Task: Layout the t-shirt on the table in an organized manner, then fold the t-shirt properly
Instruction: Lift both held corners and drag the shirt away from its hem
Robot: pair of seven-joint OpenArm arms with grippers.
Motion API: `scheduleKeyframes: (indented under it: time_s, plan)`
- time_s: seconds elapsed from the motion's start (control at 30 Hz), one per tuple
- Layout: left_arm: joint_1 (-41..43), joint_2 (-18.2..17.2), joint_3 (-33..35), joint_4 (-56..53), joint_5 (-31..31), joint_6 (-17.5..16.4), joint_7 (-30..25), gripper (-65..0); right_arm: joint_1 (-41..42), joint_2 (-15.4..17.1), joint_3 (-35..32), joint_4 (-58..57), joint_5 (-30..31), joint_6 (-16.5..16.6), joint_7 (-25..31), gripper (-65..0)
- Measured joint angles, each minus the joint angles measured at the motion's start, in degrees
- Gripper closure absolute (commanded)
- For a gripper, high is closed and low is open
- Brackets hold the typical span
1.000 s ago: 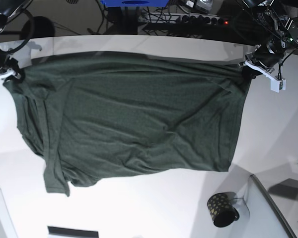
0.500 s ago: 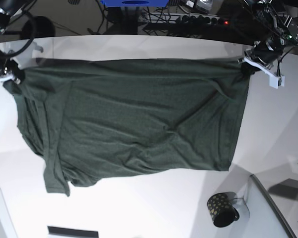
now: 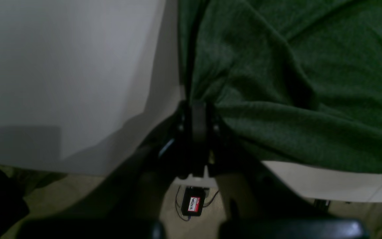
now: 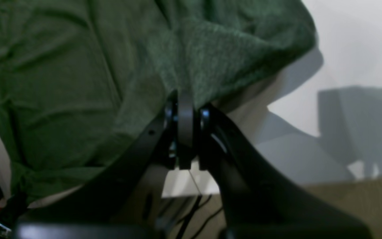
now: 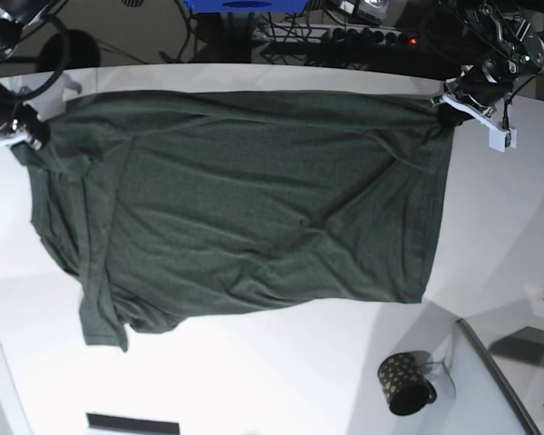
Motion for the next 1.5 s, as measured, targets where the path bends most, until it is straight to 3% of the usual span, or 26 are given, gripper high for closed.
scheduleKeyframes:
  time_s: [0.2, 0.47, 0.57, 0.77, 1.07, 1.2, 1.3, 1.37, 1.43, 1.5]
  plan:
    - [0.22, 0.0, 0.0, 5.27, -0.76, -0.04, -0.09, 0.0, -0.28, 0.02, 1.46, 0.46, 1.75, 0.02, -0.5, -0.2]
    - [4.63, 0.02, 0.11, 5.14, -0.46, -0.04, -0.09, 0.0, -2.93, 0.22, 2.01, 0.42, 2.1, 0.02, 0.0, -0.2]
    - [5.35, 0.02, 0.13, 5.14, -0.63, -0.04, -0.35, 0.0, -3.28, 0.22, 1.62, -1.16, 2.62, 0.02, 3.06, -0.2]
    - [5.05, -0.92, 0.11, 1.51, -0.09, -0.02, -0.59, 0.0, -3.76, 0.2, 1.64, -7.65, 2.05, 0.02, 4.33, -0.2]
    - [5.09, -0.96, 0.17, 1.07, -0.02, -0.02, -0.7, 0.0, -3.72, 0.2, 1.64, -7.89, 2.1, 0.0, 5.49, -0.9]
    - [5.11, -0.96, 0.17, 1.07, 0.02, -0.02, -0.7, -0.5, -3.72, 0.2, 1.79, -7.89, 2.1, 0.0, 5.6, -11.0]
    - [5.09, -0.96, 0.15, 1.09, 3.5, -0.02, -0.85, -23.0, -3.74, 0.17, 1.81, -7.89, 2.05, 0.0, 5.62, -26.9]
    - [5.11, -0.94, 0.15, 1.27, 4.57, -0.02, -0.87, -33.2, -3.74, 0.17, 1.81, -7.89, 2.08, 0.0, 5.62, -34.8]
    - [5.03, -0.9, -0.28, 1.29, 4.5, -0.04, -0.85, -39.2, -3.76, 0.17, 1.81, -7.78, 2.08, -0.02, 5.62, -36.9]
    - [4.59, -0.7, -2.62, 1.4, 4.46, -0.04, -0.92, -39.8, -3.74, 0.07, 2.01, -7.54, 2.05, -0.02, 5.64, -36.9]
